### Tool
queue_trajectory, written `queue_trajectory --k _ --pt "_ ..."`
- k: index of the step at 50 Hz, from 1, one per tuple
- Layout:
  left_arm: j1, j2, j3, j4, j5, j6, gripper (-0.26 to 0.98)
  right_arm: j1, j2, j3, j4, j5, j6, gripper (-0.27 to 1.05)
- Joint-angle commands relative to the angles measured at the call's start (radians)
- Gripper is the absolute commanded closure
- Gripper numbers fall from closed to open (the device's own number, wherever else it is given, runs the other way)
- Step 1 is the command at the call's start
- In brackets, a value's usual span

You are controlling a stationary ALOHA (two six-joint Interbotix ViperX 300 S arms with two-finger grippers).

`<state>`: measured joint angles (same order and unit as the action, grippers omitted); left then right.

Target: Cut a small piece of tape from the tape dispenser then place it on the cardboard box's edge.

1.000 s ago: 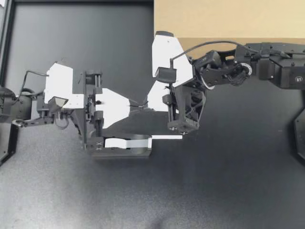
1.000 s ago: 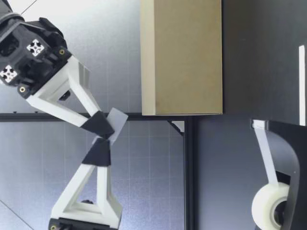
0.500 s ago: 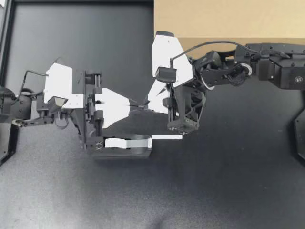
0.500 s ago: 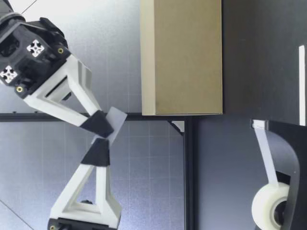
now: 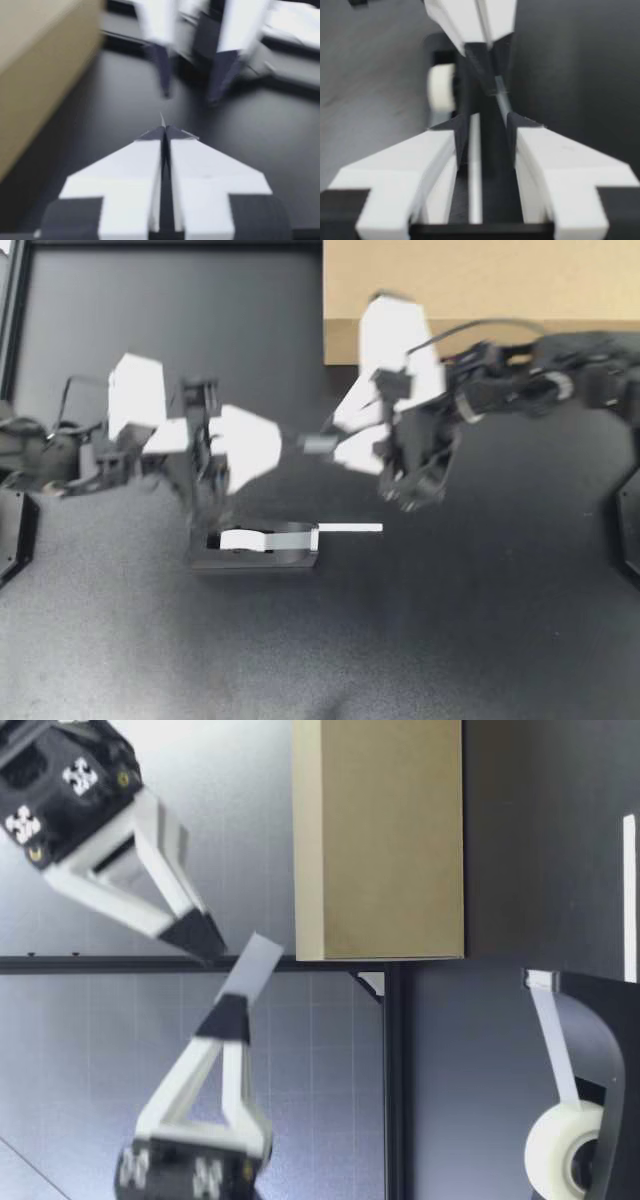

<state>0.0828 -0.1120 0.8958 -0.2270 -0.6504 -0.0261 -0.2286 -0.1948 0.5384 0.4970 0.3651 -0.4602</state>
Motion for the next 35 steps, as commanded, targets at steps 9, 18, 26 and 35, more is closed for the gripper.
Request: queue_trajectory --k 9,18,26,35 --pt "0.112 0.084 -0.137 -0.268 -0.041 -0.117 0.83 -0.094 -0.163 0.167 -0.002 -0.327 -0.003 0.37" --pt "0.201 0.167 -0.207 -0.284 -0.035 -0.337 0.83 -0.169 -0.133 0.224 -0.002 -0.523 -0.005 0.46" --pt "0.239 0.238 -0.236 -0.278 -0.041 -0.515 0.83 -0.202 -0.054 0.215 -0.008 -0.624 -0.009 0.66" --pt "0.252 0.279 -0.241 -0.275 -0.043 -0.597 0.83 -0.209 0.048 0.179 -0.026 -0.695 -0.009 0.85"
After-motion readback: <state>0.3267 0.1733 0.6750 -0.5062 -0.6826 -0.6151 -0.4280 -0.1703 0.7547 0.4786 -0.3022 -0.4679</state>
